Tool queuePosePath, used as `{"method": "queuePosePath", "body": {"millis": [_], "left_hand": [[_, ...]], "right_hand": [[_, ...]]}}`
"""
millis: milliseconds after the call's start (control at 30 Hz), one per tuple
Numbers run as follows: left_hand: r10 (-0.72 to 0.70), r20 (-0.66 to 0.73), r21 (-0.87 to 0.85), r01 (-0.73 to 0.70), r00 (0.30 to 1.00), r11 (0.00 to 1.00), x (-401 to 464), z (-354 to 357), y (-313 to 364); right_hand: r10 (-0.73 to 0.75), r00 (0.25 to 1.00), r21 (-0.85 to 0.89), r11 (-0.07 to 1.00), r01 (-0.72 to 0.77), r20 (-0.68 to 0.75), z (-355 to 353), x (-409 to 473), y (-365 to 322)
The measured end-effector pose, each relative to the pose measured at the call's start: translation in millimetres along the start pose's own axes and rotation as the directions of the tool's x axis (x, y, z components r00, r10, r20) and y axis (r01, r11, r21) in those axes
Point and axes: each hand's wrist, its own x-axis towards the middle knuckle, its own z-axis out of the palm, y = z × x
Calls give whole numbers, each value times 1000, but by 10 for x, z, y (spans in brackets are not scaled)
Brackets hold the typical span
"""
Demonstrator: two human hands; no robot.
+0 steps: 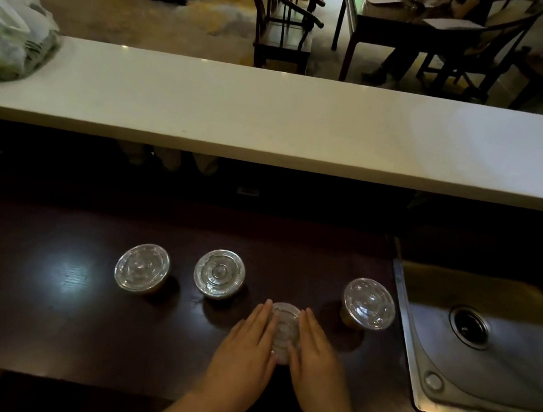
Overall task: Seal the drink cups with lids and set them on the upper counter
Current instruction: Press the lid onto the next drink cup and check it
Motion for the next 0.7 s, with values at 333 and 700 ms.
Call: {"method": "queuePosePath", "body": {"millis": [333, 700], "left_hand": [[48, -61, -56, -52, 997, 997, -79, 107, -79], [182, -23, -8, -182, 983, 983, 45, -31, -210]], "right_hand": [[-30, 999, -185, 982, 22, -44, 113, -154, -9], [-2, 988, -216, 976, -31, -152, 131, -233, -82]]}}
